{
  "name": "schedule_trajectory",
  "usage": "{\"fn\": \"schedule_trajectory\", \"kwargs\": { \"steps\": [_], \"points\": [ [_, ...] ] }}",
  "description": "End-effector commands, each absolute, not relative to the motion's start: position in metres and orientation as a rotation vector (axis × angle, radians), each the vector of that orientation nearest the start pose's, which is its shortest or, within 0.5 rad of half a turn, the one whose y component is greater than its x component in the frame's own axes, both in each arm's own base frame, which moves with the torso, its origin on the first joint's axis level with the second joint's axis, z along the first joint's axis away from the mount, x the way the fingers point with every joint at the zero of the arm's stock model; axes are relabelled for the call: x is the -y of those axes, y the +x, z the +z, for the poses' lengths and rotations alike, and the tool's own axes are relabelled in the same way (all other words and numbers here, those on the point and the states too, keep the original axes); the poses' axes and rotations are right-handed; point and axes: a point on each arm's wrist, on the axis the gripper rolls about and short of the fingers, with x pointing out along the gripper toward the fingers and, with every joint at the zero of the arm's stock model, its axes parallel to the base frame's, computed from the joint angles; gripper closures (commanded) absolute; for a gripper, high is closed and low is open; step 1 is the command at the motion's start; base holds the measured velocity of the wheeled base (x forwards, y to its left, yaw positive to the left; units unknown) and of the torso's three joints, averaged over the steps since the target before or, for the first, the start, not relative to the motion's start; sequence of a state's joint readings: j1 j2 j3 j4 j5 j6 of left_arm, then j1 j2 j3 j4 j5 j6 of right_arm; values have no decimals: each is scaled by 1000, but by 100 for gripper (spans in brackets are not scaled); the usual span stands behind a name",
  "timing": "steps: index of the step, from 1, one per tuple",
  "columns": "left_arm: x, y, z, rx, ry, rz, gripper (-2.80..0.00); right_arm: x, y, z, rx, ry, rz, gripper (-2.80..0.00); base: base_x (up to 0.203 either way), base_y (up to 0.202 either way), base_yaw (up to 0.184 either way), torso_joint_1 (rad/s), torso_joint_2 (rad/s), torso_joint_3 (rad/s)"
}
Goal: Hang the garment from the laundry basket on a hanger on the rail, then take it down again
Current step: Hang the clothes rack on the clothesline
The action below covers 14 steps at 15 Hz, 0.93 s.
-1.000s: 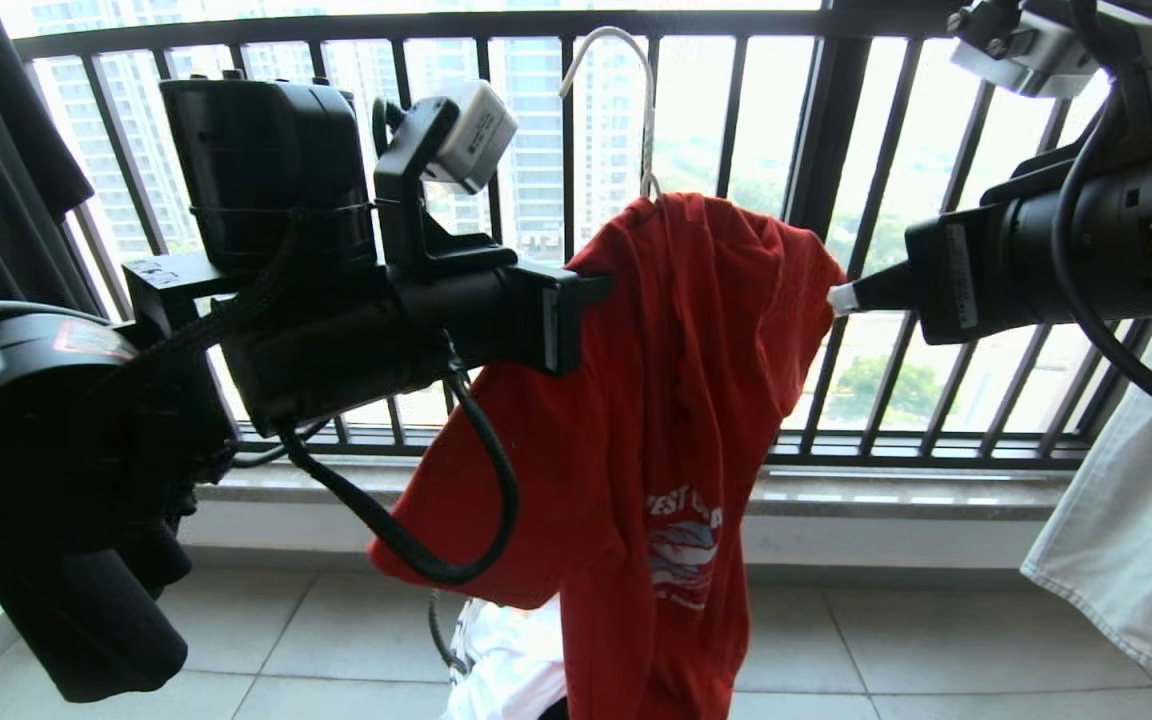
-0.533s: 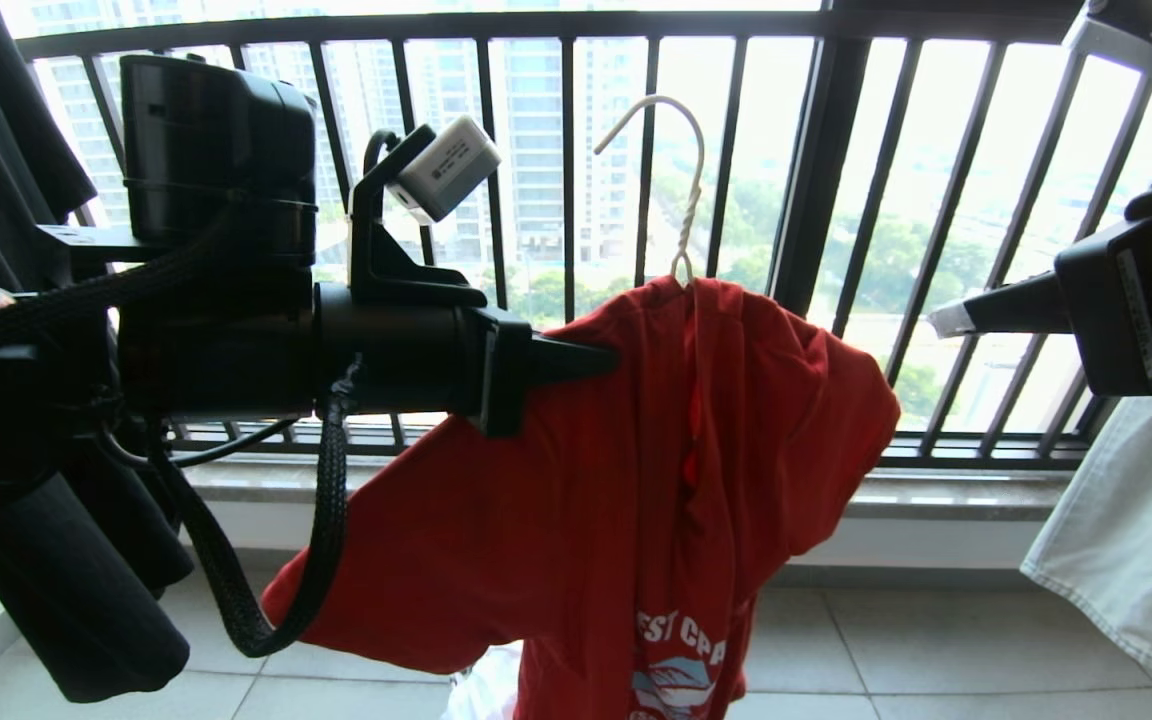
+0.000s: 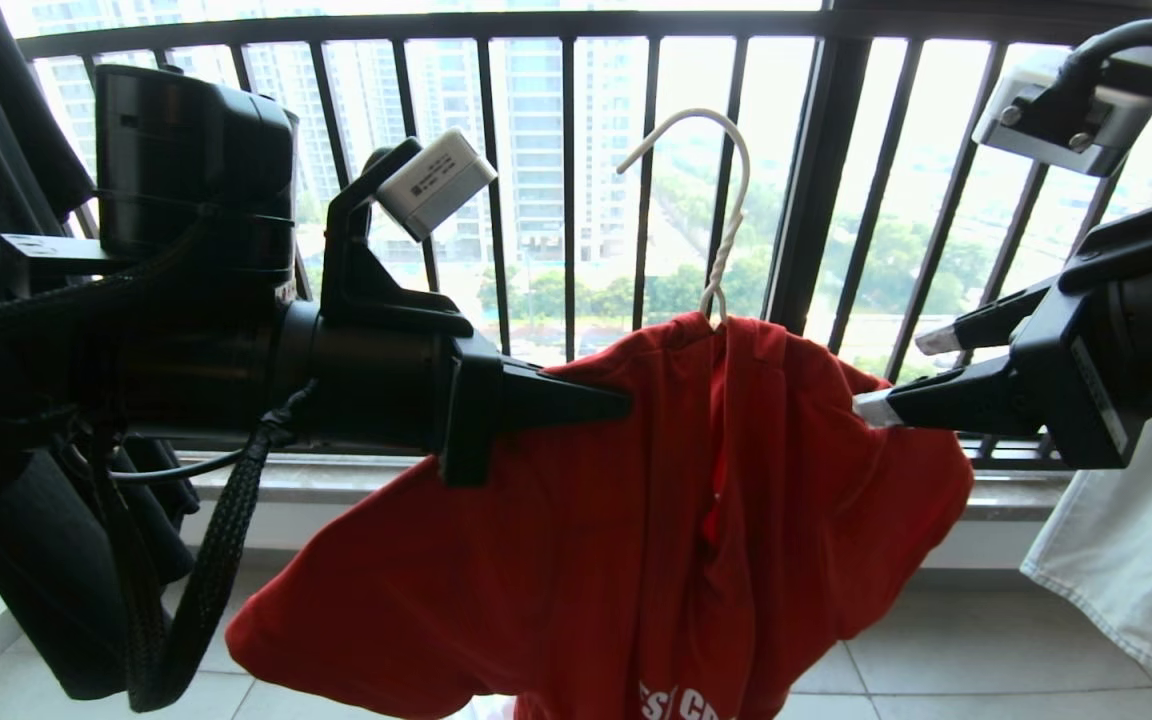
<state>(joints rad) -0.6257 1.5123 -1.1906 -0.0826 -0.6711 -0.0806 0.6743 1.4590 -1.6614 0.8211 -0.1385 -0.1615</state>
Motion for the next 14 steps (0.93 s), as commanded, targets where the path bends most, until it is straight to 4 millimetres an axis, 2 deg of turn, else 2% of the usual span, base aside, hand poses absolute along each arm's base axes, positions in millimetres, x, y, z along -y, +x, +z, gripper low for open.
{"fn": "schedule_trajectory", "kwargs": {
  "steps": [1, 6, 9, 14],
  "points": [
    [164, 202, 298, -290, -75, -1286, 0, -131, 169, 341, -549, -484, 589, -280, 0, 0, 0, 0, 0, 0],
    [158, 193, 303, -270, -72, -1297, 0, -125, 182, 335, -517, -687, 637, -280, 0, 0, 0, 0, 0, 0],
    [154, 184, 307, -277, -79, -1374, 0, -122, 191, 337, -468, -687, 674, -280, 0, 0, 0, 0, 0, 0],
    [152, 181, 306, -268, -76, -1381, 0, -124, 189, 332, -476, -660, 803, -280, 0, 0, 0, 0, 0, 0]
  ]
}}
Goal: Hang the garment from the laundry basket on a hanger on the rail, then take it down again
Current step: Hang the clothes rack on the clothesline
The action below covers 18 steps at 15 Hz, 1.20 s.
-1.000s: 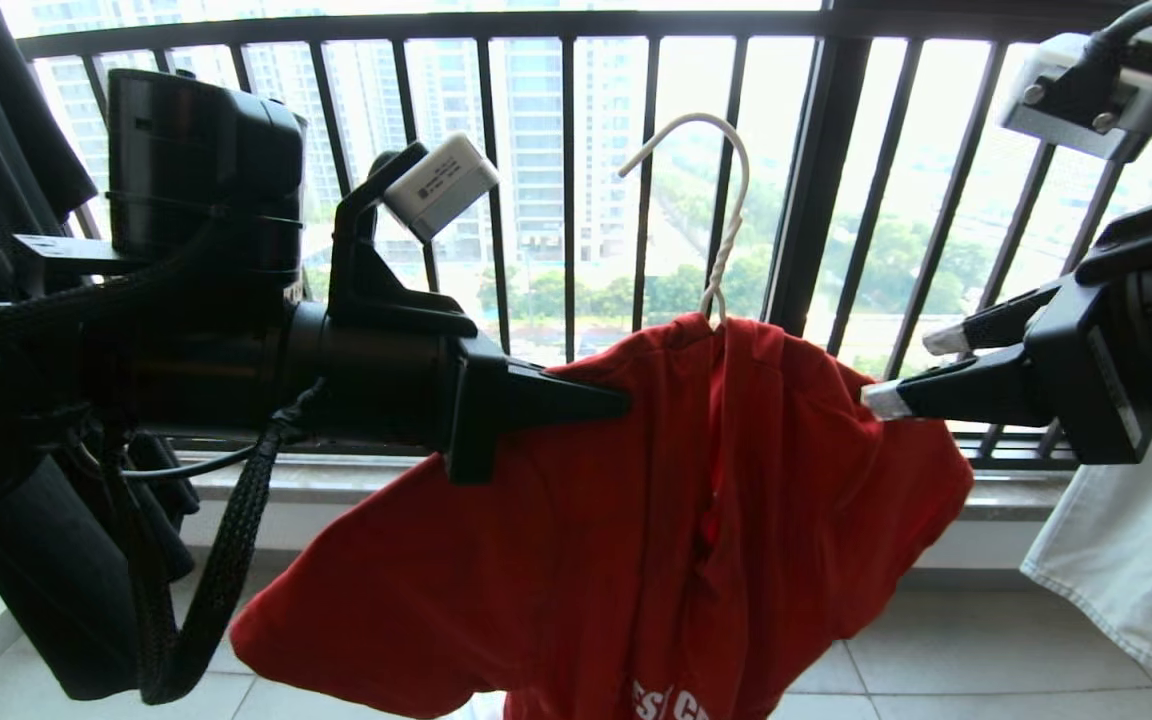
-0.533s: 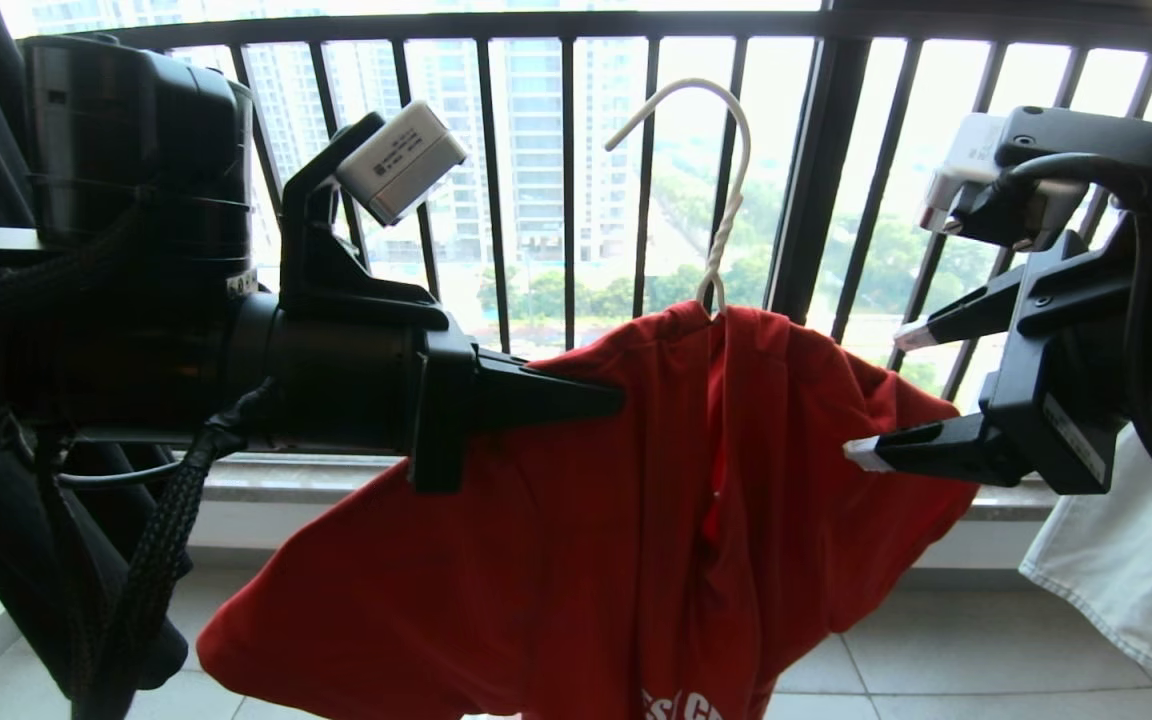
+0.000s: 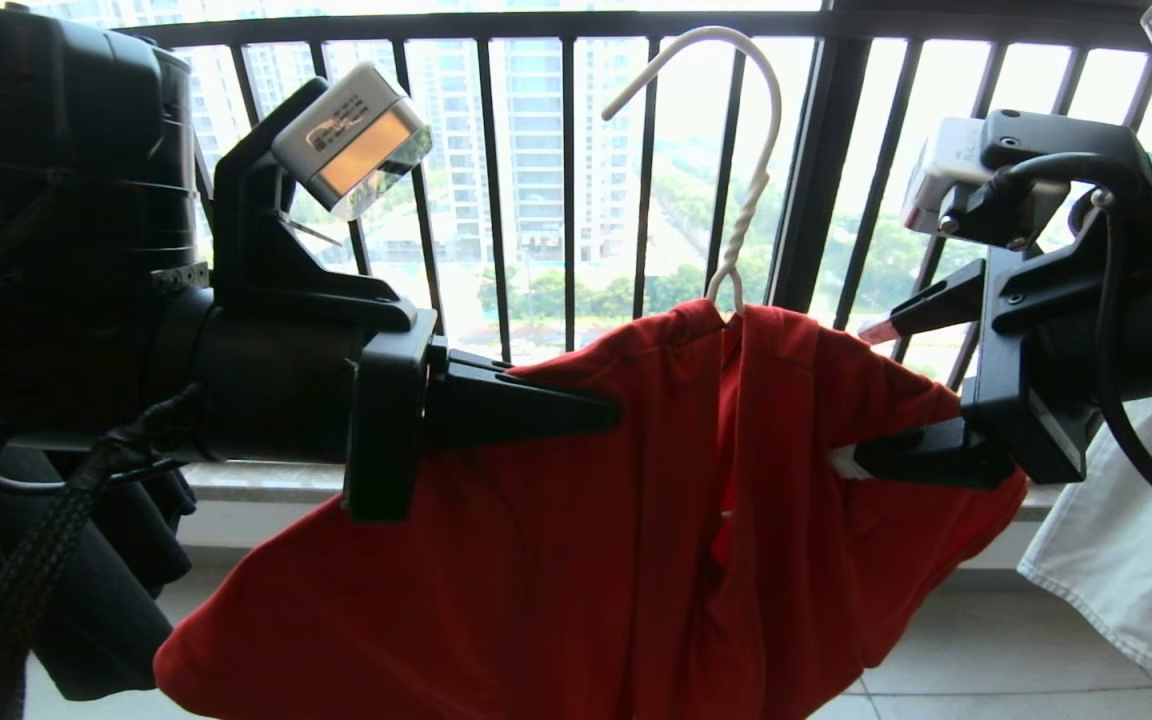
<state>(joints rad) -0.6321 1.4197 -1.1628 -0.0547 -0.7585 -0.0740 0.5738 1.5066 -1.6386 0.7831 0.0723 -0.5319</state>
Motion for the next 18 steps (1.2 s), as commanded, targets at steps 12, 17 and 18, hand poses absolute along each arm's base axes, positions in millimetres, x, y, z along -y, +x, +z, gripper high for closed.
{"fn": "schedule_trajectory", "kwargs": {
  "steps": [12, 17, 18],
  "points": [
    [149, 177, 306, -245, -56, -1384, 0, -124, 162, 342, -433, -644, 919, 0, 0, 0, 0, 0, 0, 0],
    [151, 179, 304, -248, -52, -1383, 0, -123, 158, 344, -424, -642, 926, 0, 0, 0, 0, 0, 0, 0],
    [151, 180, 304, -247, -50, -1383, -280, -123, 158, 344, -425, -642, 926, 0, 0, 0, 0, 0, 0, 0]
  ]
}}
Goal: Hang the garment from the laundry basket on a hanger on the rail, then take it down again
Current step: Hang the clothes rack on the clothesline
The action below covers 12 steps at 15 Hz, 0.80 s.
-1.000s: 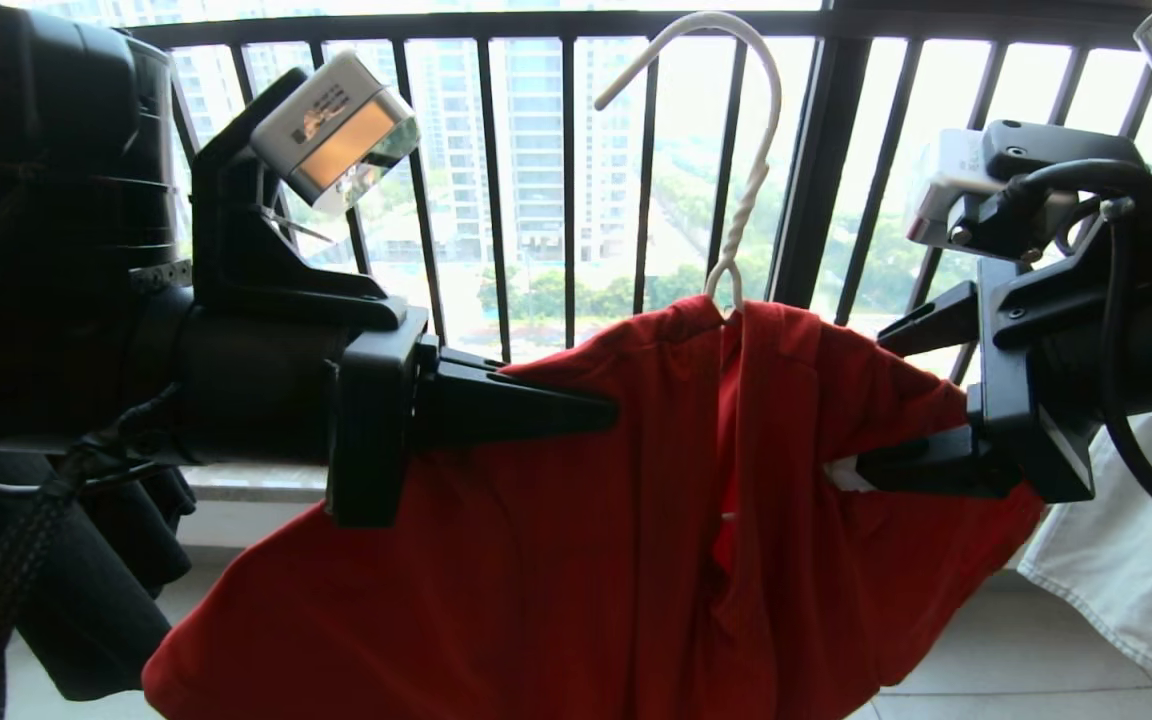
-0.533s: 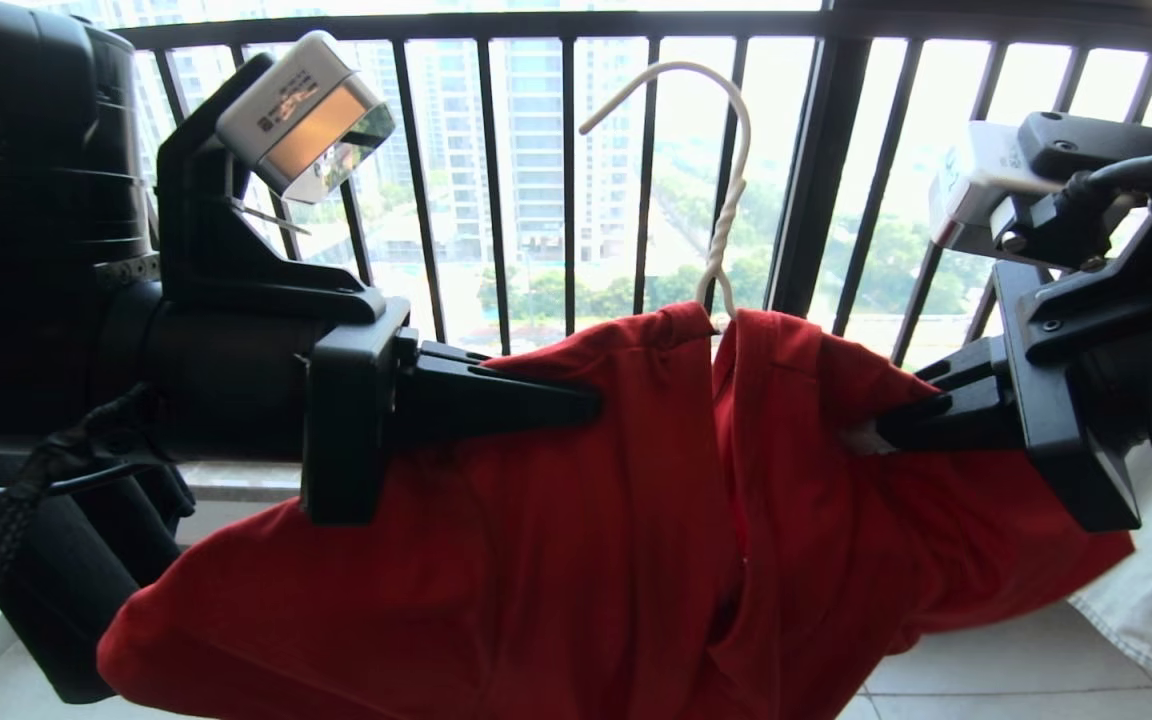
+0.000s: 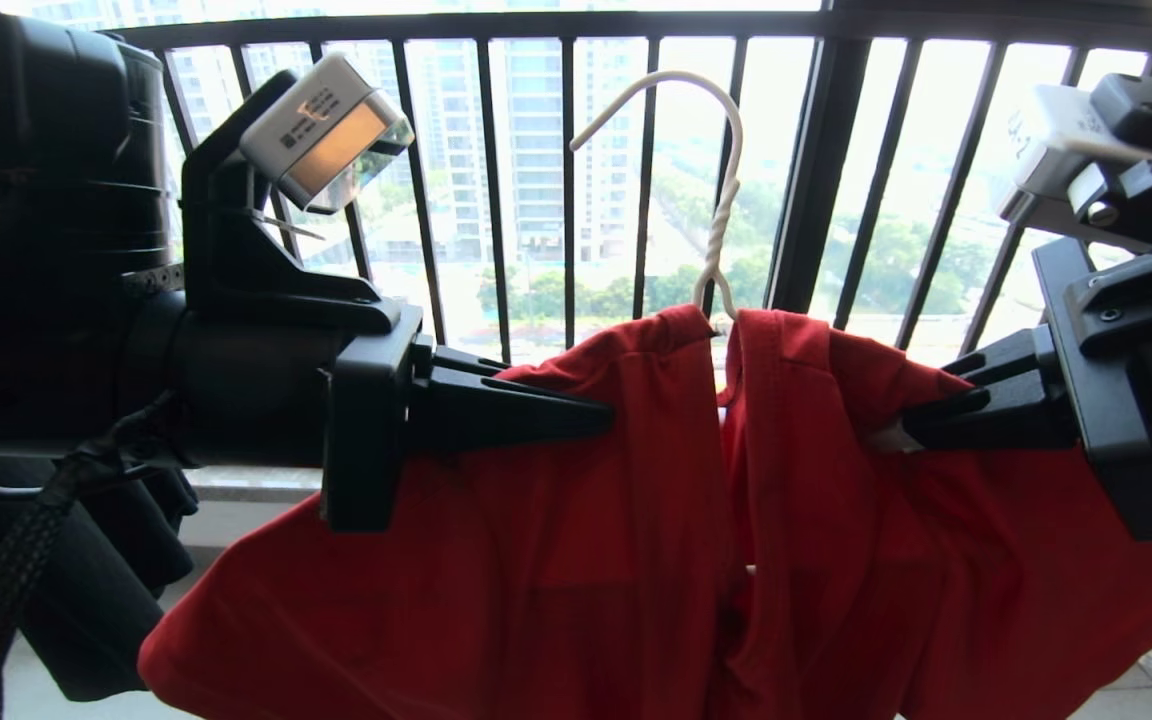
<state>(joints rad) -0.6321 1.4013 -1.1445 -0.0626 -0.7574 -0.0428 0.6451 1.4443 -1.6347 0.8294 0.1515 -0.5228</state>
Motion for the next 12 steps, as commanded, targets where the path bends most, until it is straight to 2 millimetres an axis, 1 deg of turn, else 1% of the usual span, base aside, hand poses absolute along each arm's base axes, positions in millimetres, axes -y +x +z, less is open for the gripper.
{"fn": "schedule_trajectory", "kwargs": {
  "steps": [1, 6, 9, 10, 12],
  "points": [
    [151, 180, 304, -247, -50, -1382, -280, -123, 158, 344, -422, -641, 925, 0, 0, 0, 0, 0, 0, 0],
    [148, 178, 308, -230, -48, -1377, -280, -124, 159, 343, -427, -638, 923, 0, 0, 0, 0, 0, 0, 0],
    [128, 171, 328, -146, -55, -1317, -280, -121, 156, 345, -448, -570, 898, 0, 0, 0, 0, 0, 0, 0],
    [121, 167, 335, -123, -69, -1295, -280, -119, 157, 346, -449, -541, 880, 0, 0, 0, 0, 0, 0, 0],
    [112, 162, 346, -105, -109, -1273, -280, -118, 163, 349, -424, -489, 845, 0, 0, 0, 0, 0, 0, 0]
  ]
}}
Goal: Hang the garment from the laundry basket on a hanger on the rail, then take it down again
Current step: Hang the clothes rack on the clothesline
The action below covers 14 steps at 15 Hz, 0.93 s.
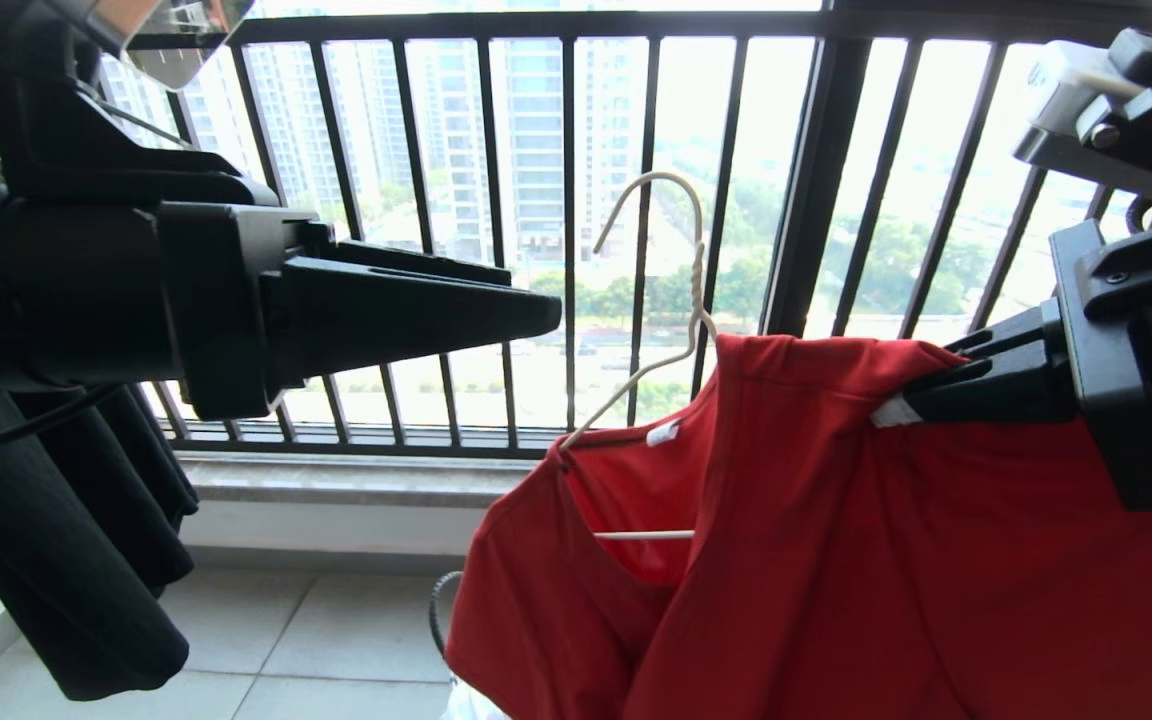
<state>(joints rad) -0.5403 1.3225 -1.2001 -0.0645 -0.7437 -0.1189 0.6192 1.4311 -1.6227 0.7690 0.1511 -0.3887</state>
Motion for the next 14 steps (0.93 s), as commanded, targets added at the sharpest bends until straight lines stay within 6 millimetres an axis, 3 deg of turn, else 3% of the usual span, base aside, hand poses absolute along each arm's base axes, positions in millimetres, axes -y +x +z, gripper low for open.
{"fn": "schedule_trajectory", "kwargs": {
  "steps": [1, 8, 9, 14],
  "points": [
    [111, 162, 347, -104, -111, -1267, -280, -118, 165, 348, -418, -458, 831, 0, 0, 0, 0, 0, 0, 0],
    [103, 166, 351, -86, -114, -1225, -280, -121, 172, 345, -359, -346, 788, 0, 0, 0, 0, 0, 0, 0],
    [102, 166, 351, -86, -115, -1219, 0, -120, 171, 346, -350, -341, 783, 0, 0, 0, 0, 0, 0, 0],
    [97, 159, 364, -71, -170, -1199, 0, -117, 170, 354, -290, -256, 755, 0, 0, 0, 0, 0, 0, 0]
  ]
}}
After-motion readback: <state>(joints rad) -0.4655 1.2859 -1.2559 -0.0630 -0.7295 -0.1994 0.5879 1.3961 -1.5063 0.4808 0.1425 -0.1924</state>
